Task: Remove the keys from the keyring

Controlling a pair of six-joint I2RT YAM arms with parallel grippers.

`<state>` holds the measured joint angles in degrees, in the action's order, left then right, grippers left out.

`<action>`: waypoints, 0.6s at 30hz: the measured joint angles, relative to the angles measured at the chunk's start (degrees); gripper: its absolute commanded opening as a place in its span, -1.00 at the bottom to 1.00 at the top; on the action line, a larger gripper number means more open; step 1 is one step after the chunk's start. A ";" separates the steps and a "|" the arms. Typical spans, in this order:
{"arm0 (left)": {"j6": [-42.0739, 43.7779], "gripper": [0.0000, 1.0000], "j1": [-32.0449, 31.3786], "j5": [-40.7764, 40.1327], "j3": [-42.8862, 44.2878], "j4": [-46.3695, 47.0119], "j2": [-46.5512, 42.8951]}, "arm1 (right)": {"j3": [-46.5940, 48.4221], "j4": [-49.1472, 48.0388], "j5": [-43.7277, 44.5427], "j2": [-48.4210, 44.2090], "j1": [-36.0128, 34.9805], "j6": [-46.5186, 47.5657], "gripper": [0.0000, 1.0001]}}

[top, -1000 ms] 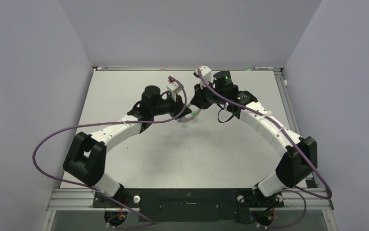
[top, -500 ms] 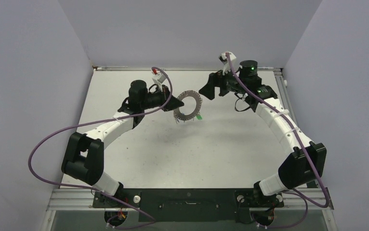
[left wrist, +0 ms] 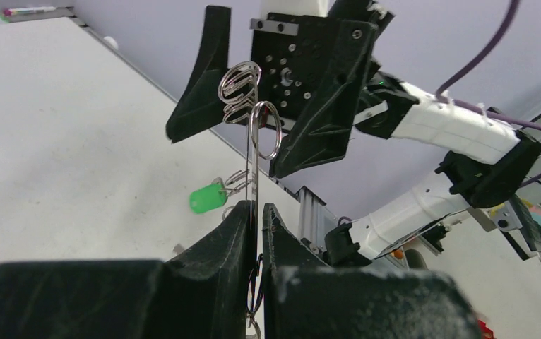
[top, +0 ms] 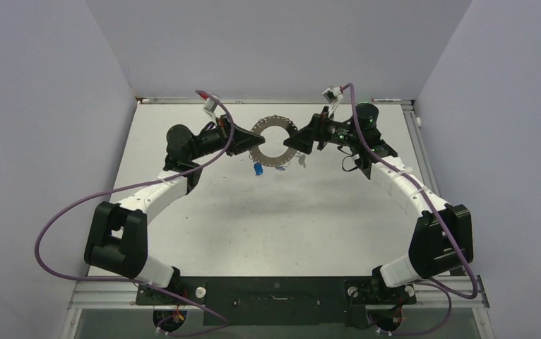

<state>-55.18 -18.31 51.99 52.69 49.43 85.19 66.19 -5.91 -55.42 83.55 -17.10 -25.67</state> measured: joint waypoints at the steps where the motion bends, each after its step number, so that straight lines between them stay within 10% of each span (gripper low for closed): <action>1: -1.36 -1.00 0.00 0.22 -0.22 1.57 0.00 | -1.07 -3.21 -0.94 0.37 -0.33 -2.67 0.90; 18: -12.66 -1.00 0.07 1.25 -1.75 14.16 1.25 | -3.34 -18.58 -7.19 2.71 -6.88 -15.76 -0.80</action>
<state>-67.83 -18.24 53.23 50.94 63.59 86.43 62.85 -24.49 -62.61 86.26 -23.99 -41.43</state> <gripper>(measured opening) 0.037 0.240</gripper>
